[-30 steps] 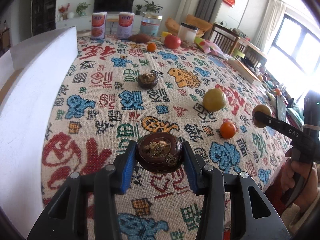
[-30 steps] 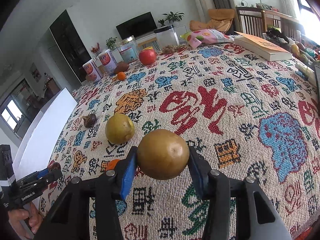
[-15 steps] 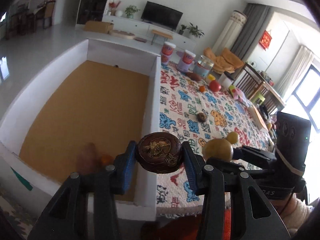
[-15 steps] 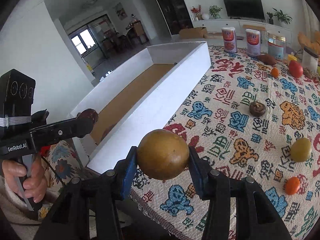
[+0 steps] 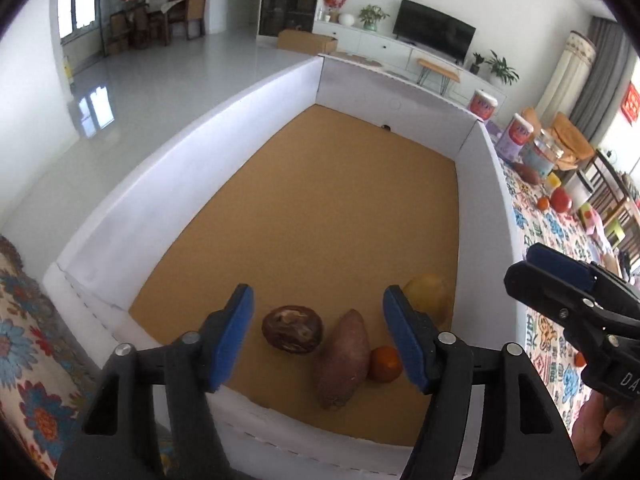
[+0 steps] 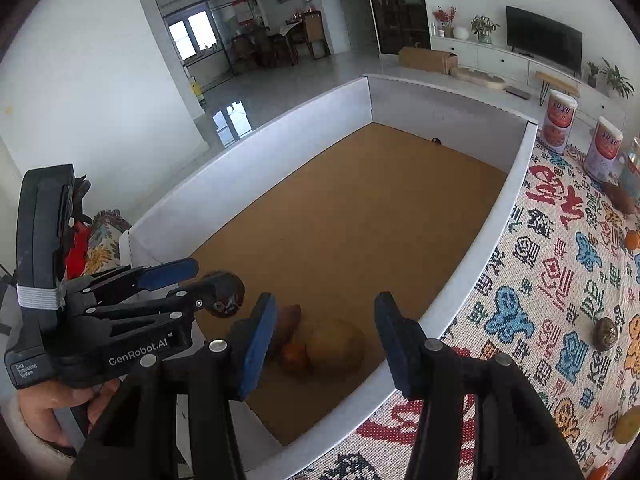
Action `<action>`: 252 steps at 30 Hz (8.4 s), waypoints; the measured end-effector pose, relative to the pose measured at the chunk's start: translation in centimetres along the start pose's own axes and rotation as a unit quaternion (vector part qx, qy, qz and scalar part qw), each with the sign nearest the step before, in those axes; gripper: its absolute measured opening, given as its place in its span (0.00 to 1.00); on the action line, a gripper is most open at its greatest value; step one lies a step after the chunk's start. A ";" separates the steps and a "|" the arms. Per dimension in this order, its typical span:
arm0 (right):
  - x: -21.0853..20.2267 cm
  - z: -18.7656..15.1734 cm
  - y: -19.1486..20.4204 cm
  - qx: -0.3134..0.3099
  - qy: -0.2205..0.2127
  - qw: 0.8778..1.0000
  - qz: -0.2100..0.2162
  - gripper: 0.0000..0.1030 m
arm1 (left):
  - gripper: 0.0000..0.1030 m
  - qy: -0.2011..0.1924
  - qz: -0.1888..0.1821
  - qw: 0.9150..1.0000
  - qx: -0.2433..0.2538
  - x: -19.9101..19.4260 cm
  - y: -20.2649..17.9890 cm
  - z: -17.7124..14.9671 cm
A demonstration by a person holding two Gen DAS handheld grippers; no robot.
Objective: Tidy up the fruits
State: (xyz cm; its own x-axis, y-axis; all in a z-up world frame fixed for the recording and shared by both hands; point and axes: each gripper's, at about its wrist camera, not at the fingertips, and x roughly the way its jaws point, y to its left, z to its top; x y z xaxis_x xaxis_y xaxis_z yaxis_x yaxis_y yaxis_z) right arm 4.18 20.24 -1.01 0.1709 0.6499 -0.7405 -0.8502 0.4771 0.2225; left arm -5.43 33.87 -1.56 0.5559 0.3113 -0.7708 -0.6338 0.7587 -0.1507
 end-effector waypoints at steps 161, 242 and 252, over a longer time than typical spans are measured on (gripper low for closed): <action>-18.5 -28.0 -33.9 0.306 -0.023 0.870 -0.387 1.00 | 0.95 0.071 -0.202 0.958 0.192 12.2 -30.3 -3.9; -5.5 -8.3 -4.6 -0.051 0.101 0.990 0.086 0.76 | 0.43 -0.047 -0.066 0.997 -0.015 -0.9 -0.6 -0.6; -2.0 -12.0 -4.4 -0.115 0.043 0.992 -0.022 0.01 | 0.43 -0.040 -0.080 0.996 0.000 -1.2 1.0 0.8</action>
State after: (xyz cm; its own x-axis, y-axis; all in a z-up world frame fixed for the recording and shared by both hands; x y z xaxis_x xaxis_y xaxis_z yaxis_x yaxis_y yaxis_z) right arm 1.58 9.77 -8.12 0.1751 0.5740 -0.8000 -0.9360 0.3490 0.0455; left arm -6.24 34.71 -0.29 0.6904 0.2315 -0.6854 -0.5340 0.8022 -0.2669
